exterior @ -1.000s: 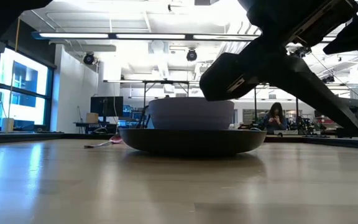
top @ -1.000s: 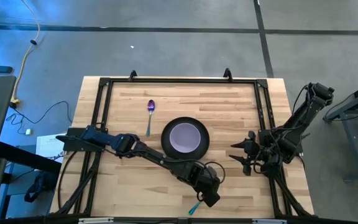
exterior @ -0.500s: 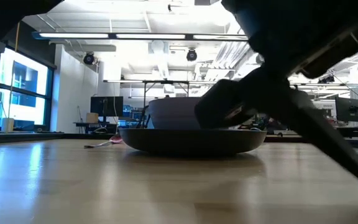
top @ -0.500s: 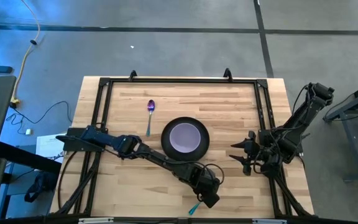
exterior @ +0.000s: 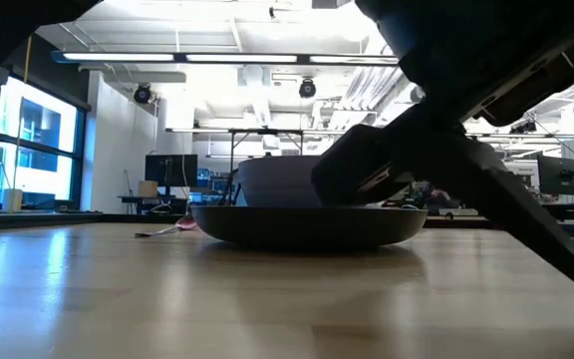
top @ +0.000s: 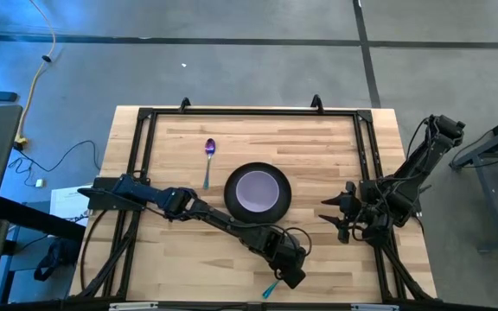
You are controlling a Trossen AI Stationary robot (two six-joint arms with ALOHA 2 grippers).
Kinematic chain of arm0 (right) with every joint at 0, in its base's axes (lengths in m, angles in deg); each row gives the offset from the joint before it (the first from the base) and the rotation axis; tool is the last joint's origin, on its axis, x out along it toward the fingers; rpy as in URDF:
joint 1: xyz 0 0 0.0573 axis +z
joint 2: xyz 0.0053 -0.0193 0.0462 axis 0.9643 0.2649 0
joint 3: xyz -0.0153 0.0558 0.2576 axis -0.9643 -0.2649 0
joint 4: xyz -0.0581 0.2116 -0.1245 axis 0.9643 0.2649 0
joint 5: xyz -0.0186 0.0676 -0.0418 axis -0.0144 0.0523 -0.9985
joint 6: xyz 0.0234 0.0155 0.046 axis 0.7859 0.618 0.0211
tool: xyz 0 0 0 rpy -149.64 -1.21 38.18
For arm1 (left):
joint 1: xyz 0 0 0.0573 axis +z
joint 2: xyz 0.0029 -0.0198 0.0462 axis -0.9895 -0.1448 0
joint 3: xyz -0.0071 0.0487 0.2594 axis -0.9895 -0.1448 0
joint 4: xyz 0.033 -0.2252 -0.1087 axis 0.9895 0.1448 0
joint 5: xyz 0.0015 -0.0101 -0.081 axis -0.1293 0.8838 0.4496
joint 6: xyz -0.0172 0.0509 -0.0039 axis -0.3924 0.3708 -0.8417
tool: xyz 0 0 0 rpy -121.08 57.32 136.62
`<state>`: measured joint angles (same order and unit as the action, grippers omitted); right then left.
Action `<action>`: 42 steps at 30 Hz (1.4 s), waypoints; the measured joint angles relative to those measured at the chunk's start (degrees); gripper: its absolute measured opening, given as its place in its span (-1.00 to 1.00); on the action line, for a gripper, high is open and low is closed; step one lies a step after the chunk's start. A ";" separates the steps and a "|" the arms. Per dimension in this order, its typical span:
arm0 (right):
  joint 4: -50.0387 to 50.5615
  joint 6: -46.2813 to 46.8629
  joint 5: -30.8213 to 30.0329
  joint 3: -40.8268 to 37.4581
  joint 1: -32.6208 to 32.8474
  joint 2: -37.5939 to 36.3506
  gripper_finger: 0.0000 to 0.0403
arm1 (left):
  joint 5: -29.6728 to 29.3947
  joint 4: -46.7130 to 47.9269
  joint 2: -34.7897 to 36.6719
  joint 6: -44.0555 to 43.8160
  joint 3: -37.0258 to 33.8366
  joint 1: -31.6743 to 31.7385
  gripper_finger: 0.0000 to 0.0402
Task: Set table place
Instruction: Move the fork to the left side of the black plate
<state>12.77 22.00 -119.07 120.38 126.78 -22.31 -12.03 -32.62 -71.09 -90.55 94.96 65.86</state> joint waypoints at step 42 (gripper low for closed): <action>0.08 0.46 0.02 0.00 0.00 0.00 0.01 | 4.27 -1.27 -1.60 -2.77 0.02 -0.33 -0.70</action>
<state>12.85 22.46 -119.06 120.38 126.78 -22.31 -7.76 -33.89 -72.69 -93.32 94.98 65.53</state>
